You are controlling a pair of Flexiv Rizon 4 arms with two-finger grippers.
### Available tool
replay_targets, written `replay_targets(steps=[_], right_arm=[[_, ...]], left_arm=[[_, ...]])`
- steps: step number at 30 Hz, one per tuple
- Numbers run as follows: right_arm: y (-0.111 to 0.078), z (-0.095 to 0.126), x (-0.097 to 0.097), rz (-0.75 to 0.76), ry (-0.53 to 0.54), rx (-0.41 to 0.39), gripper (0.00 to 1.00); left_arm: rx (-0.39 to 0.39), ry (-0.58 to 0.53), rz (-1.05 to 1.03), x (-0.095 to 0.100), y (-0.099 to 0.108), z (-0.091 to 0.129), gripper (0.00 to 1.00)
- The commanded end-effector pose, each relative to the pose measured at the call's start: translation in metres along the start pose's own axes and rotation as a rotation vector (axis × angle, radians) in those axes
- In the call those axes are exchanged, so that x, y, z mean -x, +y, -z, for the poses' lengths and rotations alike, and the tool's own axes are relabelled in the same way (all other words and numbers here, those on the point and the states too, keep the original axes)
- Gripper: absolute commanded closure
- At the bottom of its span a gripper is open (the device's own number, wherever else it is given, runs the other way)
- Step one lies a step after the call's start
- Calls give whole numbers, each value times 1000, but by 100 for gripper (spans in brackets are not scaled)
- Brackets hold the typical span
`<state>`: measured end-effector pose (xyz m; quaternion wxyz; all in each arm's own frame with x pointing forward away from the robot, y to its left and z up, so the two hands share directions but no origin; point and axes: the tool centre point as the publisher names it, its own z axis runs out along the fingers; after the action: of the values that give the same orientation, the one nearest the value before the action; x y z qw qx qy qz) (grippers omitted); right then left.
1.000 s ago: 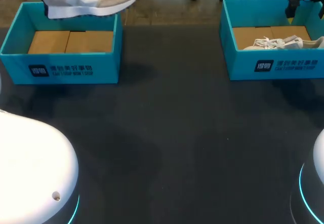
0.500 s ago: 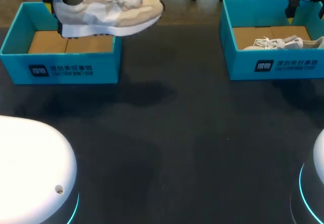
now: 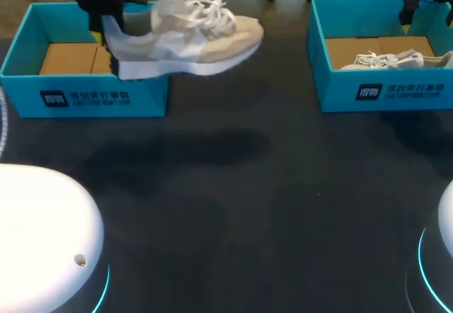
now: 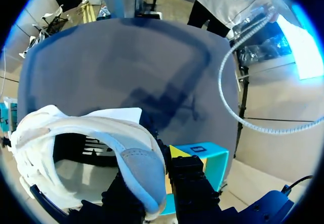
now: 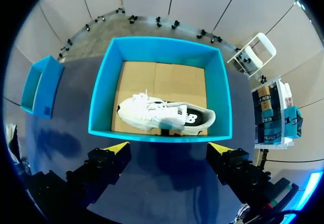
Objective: Take the shoe out of the shoebox, open the shoe tongue, remove and reinsert the insole, then place the shoe into the shoebox
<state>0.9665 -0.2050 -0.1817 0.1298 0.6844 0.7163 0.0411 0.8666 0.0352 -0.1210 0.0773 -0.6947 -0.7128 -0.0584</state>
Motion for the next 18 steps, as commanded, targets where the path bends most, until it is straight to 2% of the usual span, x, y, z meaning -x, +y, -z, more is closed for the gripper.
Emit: replay_targets(steps=[1, 11, 18], right_arm=[[-1, 0, 0, 0, 0, 2, 0], [-1, 0, 0, 0, 0, 2, 0], [-1, 0, 0, 0, 0, 2, 0]], left_arm=[[72, 11, -8, 18, -17, -1, 100], [21, -6, -73, 59, -56, -4, 100], [39, -15, -90, 84, -82, -2, 100]])
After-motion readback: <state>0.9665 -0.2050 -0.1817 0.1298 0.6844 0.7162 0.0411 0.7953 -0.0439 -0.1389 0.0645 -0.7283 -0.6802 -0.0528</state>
